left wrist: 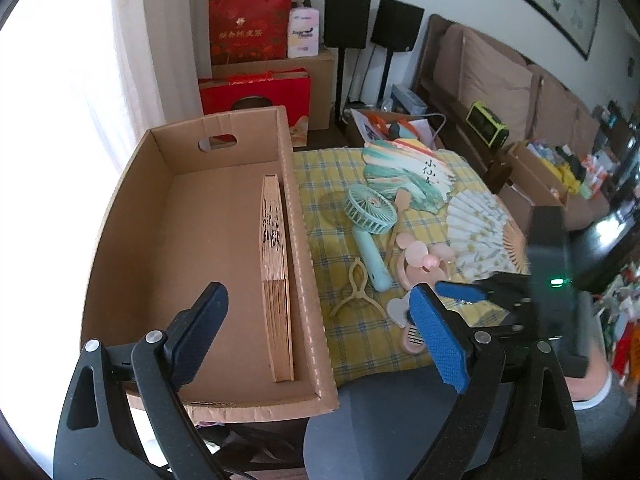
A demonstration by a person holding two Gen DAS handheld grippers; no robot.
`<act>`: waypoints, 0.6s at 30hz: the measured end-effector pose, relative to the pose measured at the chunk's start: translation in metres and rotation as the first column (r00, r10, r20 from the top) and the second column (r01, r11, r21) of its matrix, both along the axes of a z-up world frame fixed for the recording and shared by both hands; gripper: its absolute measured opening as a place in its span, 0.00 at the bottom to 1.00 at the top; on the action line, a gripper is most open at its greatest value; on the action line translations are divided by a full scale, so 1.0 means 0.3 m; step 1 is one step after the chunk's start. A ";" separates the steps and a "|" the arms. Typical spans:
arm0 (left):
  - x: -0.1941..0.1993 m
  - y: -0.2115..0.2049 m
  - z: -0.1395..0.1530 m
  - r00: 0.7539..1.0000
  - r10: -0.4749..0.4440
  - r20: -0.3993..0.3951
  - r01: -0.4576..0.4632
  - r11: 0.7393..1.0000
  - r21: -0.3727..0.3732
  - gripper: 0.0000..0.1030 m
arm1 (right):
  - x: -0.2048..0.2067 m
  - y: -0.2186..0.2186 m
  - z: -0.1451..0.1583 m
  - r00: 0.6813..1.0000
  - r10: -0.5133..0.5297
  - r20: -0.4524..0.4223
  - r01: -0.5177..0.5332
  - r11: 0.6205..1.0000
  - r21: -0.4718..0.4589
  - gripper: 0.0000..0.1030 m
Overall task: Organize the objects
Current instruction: 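Withdraw the left gripper from the box back over the table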
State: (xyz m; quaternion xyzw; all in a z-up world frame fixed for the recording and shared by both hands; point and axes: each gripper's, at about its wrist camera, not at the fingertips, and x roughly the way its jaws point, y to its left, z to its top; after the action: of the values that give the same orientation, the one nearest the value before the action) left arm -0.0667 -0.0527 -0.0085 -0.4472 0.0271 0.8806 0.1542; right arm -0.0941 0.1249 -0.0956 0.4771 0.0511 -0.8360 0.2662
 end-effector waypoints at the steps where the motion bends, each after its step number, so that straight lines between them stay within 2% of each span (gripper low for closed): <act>1: -0.003 -0.007 0.000 1.000 0.004 0.000 -0.004 1.000 0.003 0.89 | -0.009 -0.020 -0.011 1.000 0.012 0.007 -0.012 1.000 0.010 0.45; 10: -0.021 -0.068 -0.012 0.999 0.039 0.014 -0.040 0.998 0.042 0.89 | -0.098 -0.118 -0.111 0.993 0.057 0.102 -0.063 0.996 0.060 0.38; 18: -0.028 -0.082 -0.027 0.999 0.035 0.032 -0.037 0.997 0.065 0.89 | -0.101 -0.163 -0.158 0.992 0.083 0.091 -0.092 0.990 0.105 0.33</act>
State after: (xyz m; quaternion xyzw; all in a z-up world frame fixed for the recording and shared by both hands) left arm -0.0752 -0.0775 -0.0166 -0.4558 -0.0123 0.8767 0.1533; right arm -0.1244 0.0759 -0.1429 0.5239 0.1058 -0.7981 0.2782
